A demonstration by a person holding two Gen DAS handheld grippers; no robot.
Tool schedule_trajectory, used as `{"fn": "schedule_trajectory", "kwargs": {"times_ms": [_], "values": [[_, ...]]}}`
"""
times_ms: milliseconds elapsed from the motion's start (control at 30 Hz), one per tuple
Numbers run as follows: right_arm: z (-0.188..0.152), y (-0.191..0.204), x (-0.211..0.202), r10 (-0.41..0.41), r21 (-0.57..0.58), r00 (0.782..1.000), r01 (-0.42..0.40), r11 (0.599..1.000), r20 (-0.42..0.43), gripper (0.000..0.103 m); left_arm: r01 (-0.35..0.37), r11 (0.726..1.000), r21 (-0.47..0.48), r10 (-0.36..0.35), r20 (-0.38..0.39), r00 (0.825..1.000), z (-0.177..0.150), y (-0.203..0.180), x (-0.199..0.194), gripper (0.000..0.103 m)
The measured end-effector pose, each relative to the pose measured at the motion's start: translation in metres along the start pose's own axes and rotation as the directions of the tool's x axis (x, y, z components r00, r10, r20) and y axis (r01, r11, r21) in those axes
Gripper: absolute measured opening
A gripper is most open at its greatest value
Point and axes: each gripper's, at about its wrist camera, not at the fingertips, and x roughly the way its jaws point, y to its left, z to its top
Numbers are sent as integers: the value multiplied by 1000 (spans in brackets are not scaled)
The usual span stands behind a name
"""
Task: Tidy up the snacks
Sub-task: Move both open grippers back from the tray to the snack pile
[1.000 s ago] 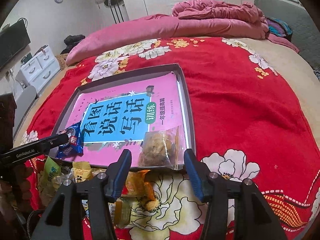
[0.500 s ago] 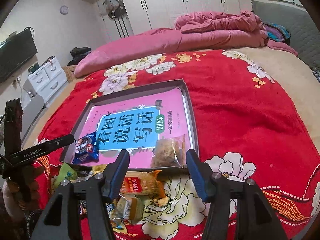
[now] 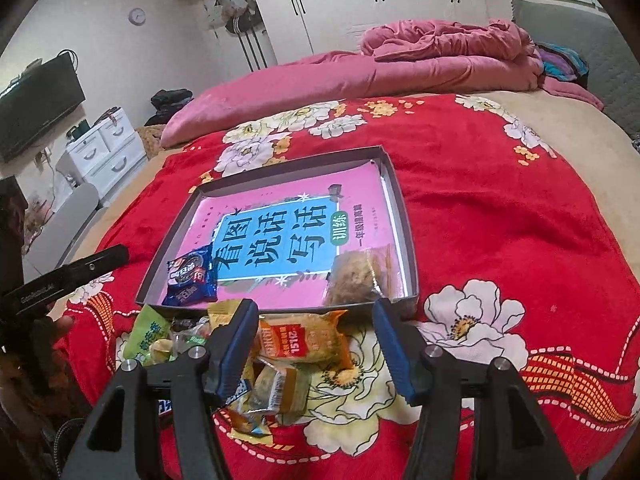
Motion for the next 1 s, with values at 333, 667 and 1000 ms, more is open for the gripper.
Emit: {"fn": "schedule_trajectory", "kwargs": {"times_ms": [333, 667, 1000], "values": [[-6, 7, -8, 14, -11, 1000, -14, 1000, 9, 64, -9, 1000, 16, 9, -14, 1000, -15, 1, -19, 78], [-14, 6, -13, 19, -8, 1000, -19, 1000, -3, 65, 8, 998, 57, -4, -58, 998, -32, -9, -25, 78], [-29, 8, -11, 23, -18, 999, -23, 1000, -41, 65, 25, 989, 147, -7, -126, 992, -59, -25, -24, 78]]}}
